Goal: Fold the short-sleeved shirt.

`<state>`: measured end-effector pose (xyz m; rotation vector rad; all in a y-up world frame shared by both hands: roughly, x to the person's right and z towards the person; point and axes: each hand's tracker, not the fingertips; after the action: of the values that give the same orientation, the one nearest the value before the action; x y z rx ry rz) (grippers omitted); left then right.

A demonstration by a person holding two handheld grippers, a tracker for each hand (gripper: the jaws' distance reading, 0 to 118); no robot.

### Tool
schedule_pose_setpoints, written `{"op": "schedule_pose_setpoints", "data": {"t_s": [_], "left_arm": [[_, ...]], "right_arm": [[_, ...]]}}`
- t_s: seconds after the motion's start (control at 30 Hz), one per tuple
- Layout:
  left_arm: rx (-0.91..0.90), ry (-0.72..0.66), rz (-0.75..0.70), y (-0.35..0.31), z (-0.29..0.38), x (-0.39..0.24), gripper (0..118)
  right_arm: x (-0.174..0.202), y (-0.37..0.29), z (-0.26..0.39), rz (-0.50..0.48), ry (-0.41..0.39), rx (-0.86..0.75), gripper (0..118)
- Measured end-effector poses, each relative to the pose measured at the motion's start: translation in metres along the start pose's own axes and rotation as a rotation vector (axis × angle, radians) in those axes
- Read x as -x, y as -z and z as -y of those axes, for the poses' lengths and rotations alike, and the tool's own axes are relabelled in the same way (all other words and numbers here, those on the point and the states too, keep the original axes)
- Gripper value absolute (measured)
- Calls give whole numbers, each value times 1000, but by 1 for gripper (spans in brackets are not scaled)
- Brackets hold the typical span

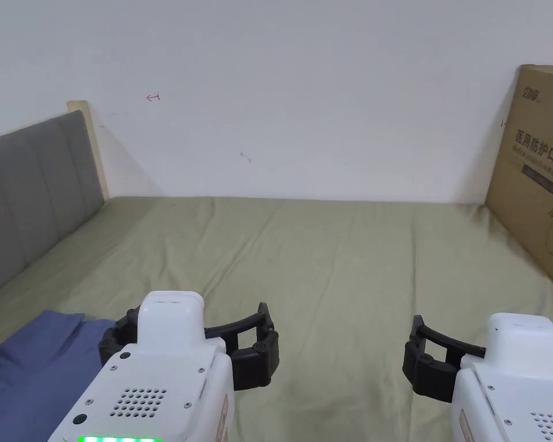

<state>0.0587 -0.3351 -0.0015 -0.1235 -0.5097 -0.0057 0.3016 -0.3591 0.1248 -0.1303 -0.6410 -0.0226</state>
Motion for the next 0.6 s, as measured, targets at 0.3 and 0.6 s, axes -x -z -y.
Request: {"op": "schedule_pose_setpoints", "data": {"t_s": [0.3, 0.6], "left_arm": [[-23, -188, 47, 4, -3, 10, 117], [-82, -1159, 136, 18, 59, 65, 117]], "right_arm": [[-4, 6, -24, -48, 126, 2, 118], [95, -6, -10, 85, -978, -222, 118]]}}
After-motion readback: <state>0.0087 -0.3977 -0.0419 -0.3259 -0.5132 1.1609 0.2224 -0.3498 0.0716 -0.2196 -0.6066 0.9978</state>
